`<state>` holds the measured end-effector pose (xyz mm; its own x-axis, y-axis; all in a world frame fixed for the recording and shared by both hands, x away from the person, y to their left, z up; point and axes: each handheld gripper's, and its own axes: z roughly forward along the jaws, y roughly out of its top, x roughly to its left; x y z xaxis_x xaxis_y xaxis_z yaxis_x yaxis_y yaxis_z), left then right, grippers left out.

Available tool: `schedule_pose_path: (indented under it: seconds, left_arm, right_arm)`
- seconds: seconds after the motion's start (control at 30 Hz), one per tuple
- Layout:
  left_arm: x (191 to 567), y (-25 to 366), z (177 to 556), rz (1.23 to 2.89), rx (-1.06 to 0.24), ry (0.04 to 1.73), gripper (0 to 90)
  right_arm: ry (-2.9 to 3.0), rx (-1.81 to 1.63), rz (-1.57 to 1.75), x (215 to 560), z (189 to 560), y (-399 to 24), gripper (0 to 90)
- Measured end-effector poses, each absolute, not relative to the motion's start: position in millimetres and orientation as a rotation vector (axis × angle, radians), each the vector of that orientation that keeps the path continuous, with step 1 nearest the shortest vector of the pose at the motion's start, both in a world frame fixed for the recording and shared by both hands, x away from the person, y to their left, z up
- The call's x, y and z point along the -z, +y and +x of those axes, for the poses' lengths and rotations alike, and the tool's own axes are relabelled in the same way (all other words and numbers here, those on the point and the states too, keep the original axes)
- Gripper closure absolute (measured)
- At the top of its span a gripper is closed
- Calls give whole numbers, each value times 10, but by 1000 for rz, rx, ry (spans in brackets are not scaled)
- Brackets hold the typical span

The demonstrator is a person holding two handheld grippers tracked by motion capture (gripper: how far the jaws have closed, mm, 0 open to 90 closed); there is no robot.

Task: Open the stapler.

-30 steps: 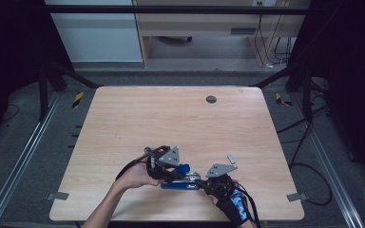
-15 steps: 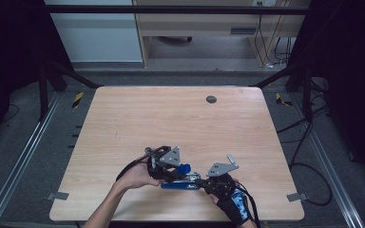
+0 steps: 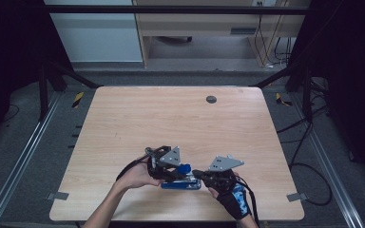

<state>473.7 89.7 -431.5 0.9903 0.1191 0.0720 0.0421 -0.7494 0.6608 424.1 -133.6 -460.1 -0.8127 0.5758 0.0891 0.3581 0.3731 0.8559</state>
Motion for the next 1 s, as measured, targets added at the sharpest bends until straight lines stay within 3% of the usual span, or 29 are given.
schedule_pose_path:
  seconds: [0.73, 1.0]
  left_arm:
    - [4324, 874, 4749, 2418, -137, 134, 636]
    - [4261, 952, 4717, 2398, -165, 165, 550]
  right_arm:
    - [2401, -1435, 812, 4584, 4256, -1288, 900]
    - [2404, -1446, 805, 4594, 4261, -1294, 900]
